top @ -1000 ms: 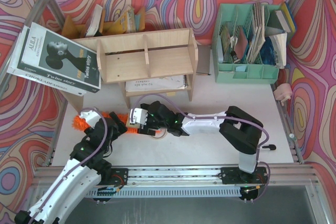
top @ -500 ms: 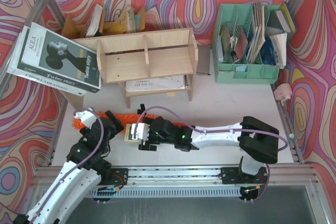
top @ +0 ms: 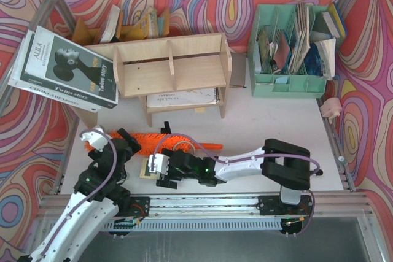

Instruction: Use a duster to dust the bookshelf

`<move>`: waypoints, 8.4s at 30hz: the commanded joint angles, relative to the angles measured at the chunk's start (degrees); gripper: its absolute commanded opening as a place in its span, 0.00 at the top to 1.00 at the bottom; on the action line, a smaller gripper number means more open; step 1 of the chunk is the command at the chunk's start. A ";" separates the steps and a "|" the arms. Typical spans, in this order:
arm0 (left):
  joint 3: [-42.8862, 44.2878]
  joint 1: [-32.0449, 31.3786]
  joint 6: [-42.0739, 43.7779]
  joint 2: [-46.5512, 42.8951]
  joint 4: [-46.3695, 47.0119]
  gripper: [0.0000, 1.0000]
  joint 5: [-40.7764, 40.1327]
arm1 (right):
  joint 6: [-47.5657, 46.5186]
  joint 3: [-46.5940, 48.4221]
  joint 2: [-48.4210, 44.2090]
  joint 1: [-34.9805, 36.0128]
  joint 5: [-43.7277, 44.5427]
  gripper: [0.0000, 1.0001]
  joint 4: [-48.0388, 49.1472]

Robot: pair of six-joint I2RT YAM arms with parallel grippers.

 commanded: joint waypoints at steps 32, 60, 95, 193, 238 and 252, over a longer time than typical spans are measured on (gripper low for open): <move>-2.35 0.34 -1.44 -8.96 -5.84 0.02 -3.53 | 2.46 7.58 13.73 0.06 -1.38 0.26 6.21; -1.65 0.31 0.36 -7.70 -4.49 0.02 -5.76 | 5.64 0.94 -2.83 0.19 6.77 0.21 7.50; 1.25 0.35 -1.93 0.14 -1.23 0.02 2.00 | 32.18 8.57 2.97 -0.64 28.55 0.59 -14.00; -0.15 0.36 -4.90 6.72 2.15 0.02 5.91 | 41.17 8.00 -2.24 -0.48 32.15 0.81 -30.57; 1.23 0.36 -4.50 12.01 5.25 0.02 5.95 | 31.57 2.16 -5.71 4.88 18.23 0.59 -29.77; -0.33 0.32 -7.33 9.72 4.54 0.02 7.31 | 8.00 -1.37 -11.52 2.26 20.06 0.33 -12.19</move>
